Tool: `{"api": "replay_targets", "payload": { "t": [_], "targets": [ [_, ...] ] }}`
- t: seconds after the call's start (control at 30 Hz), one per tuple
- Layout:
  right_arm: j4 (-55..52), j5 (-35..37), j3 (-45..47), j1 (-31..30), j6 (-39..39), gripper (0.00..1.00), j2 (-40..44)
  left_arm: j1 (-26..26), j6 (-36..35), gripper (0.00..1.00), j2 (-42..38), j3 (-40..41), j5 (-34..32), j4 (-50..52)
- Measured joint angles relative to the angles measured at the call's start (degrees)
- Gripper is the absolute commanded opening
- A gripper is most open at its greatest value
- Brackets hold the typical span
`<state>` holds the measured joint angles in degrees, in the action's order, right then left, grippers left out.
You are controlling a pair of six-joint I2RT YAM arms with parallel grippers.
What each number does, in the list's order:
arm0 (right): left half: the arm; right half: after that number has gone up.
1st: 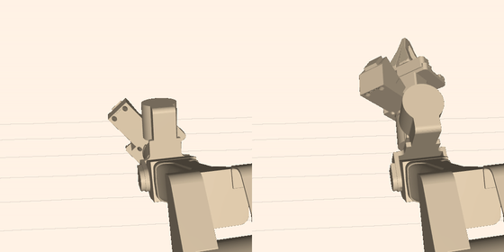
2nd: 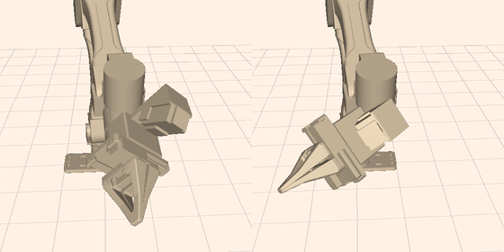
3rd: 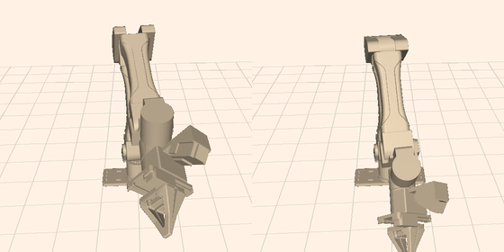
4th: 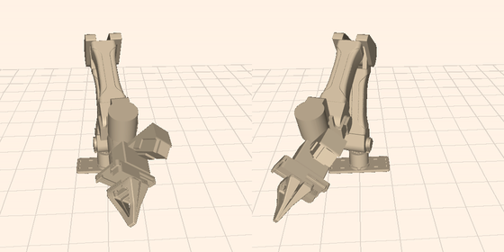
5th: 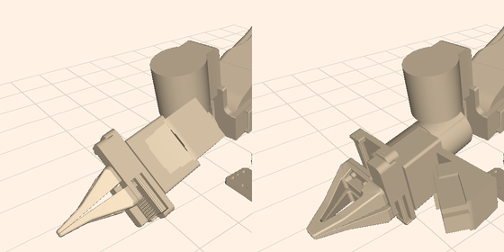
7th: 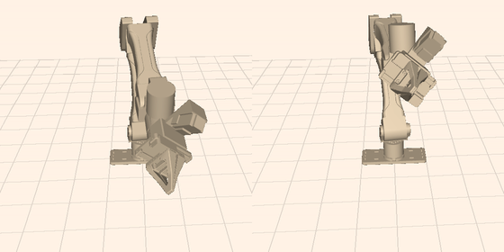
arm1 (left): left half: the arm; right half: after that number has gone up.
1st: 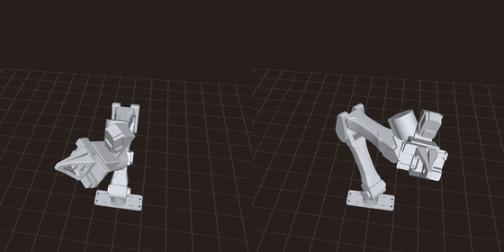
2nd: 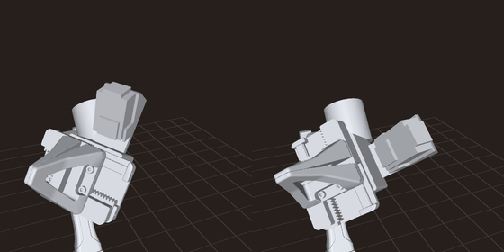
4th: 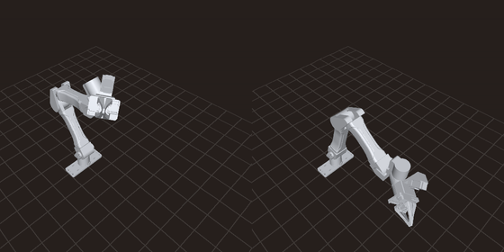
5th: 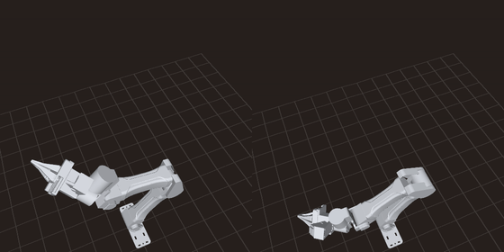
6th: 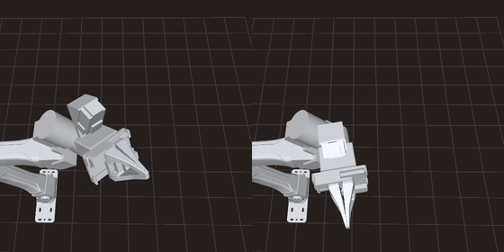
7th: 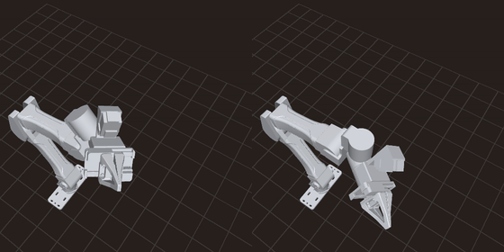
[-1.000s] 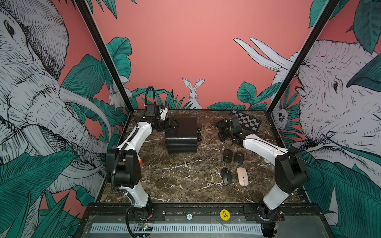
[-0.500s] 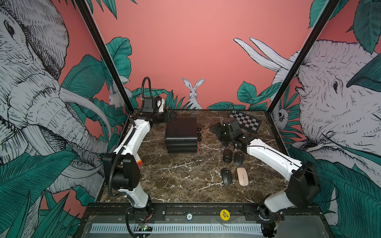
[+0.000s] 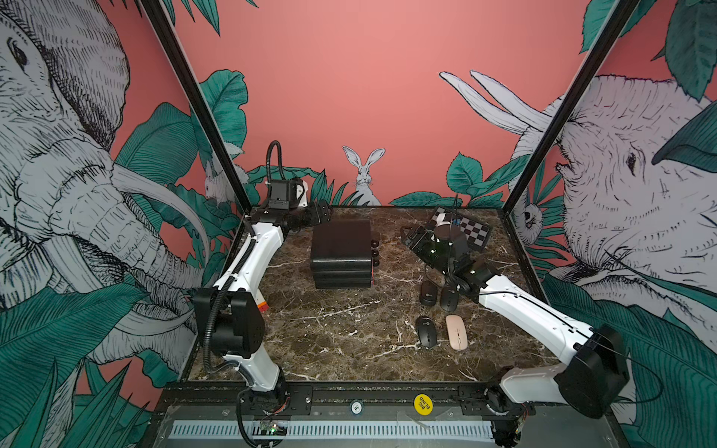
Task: Take the mice out of the drawer
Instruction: Open the drawer in the storage box.
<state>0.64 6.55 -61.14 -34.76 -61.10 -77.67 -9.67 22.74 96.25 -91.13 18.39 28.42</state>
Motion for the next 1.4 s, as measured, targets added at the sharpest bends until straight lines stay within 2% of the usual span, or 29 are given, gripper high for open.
{"api": "replay_targets", "payload": {
  "t": [0.03, 0.07, 0.27, 0.43, 0.7, 0.83, 1.13, 1.23, 1.4],
  "targets": [
    [0.02, -0.15, -0.26, 0.39, -0.20, 0.97, -0.50, -0.35, -0.04, 0.95, 0.22, -0.61, 0.00, 0.15],
    [-0.02, -0.61, -0.79, 0.96, -0.22, 0.99, -1.40, -0.76, -0.17, 0.95, 0.52, -1.31, 0.00, 0.48],
    [0.04, -6.05, -4.22, 4.87, -2.32, 0.99, -10.19, -4.24, -1.16, 0.95, 2.51, -4.90, 0.98, 2.14],
    [0.85, -11.50, -4.50, 7.48, -7.69, 0.96, -18.47, -8.41, -1.14, 0.95, 4.35, -5.53, 2.54, 2.54],
    [12.57, -23.69, -4.17, 8.63, -18.56, 0.94, -31.71, -12.52, -0.24, 0.95, 6.75, -5.33, 5.64, 2.51],
    [14.97, -26.62, -4.17, 8.57, -21.11, 0.93, -34.27, -13.11, 0.22, 0.95, 7.39, -4.90, 6.51, 2.45],
    [22.38, -31.50, -4.52, 7.93, -28.74, 0.84, -39.82, -13.22, 0.33, 0.94, 7.48, -3.58, 7.37, -0.07],
    [22.69, -32.26, -5.33, 7.21, -29.94, 0.69, -40.76, -13.33, 0.24, 0.94, 7.52, -3.52, 7.34, -0.26],
    [22.75, -33.07, -7.08, 5.88, -31.76, 0.59, -42.40, -13.42, 0.20, 0.94, 7.76, -3.52, 7.56, -0.79]
  ]
}}
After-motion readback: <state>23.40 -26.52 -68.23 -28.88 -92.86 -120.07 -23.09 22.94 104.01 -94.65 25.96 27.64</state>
